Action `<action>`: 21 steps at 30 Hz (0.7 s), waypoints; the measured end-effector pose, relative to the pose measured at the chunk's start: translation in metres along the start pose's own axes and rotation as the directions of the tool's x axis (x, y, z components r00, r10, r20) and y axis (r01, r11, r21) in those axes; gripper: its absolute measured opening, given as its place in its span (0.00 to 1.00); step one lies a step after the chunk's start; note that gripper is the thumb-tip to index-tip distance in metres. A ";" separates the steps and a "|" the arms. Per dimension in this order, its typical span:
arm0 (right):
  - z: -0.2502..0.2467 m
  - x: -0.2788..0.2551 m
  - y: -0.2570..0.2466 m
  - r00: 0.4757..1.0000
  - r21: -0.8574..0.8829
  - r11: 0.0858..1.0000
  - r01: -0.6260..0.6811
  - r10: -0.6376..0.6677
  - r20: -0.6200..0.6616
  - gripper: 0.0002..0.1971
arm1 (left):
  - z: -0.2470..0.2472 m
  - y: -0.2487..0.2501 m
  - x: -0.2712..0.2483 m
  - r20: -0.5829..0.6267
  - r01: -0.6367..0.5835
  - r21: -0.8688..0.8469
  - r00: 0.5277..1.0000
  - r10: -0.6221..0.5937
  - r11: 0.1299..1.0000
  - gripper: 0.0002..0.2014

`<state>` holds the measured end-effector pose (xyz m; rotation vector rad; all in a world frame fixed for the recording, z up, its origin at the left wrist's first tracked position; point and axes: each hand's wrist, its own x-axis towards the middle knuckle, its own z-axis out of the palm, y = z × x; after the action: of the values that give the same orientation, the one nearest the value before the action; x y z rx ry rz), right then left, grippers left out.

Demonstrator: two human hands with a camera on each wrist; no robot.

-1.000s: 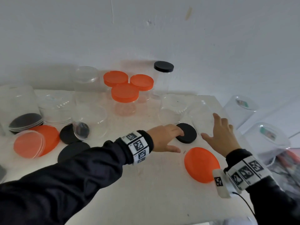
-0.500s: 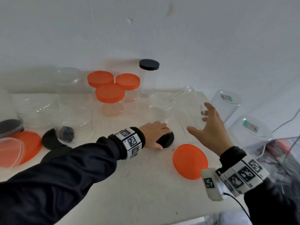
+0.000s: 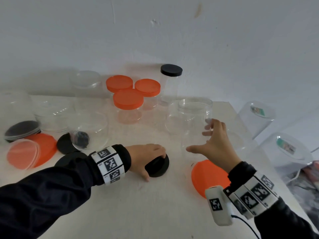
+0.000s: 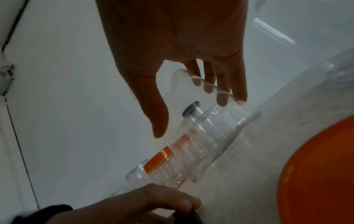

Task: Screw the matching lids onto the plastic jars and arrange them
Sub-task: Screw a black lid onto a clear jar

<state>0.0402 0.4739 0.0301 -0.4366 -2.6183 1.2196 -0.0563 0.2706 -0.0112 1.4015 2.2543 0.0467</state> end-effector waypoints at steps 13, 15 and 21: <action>0.055 0.005 0.000 0.979 0.156 0.988 0.001 -0.033 0.204 0.40 | 0.010 -0.021 -0.069 -0.352 0.081 -0.194 0.924 -0.146 0.978 0.36; 0.062 0.006 -0.005 0.973 0.154 0.988 0.021 -0.055 0.224 0.40 | 0.012 -0.026 -0.082 -0.425 0.093 -0.272 0.881 -0.206 0.958 0.36; 0.083 0.010 -0.018 0.954 0.177 0.983 0.039 -0.089 0.287 0.38 | 0.011 -0.033 -0.117 -0.588 0.066 -0.409 0.743 -0.318 0.910 0.33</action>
<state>0.0013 0.4077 -0.0084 -0.1453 -2.7075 1.5775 -0.0370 0.1528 0.0143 1.0216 2.7280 0.9769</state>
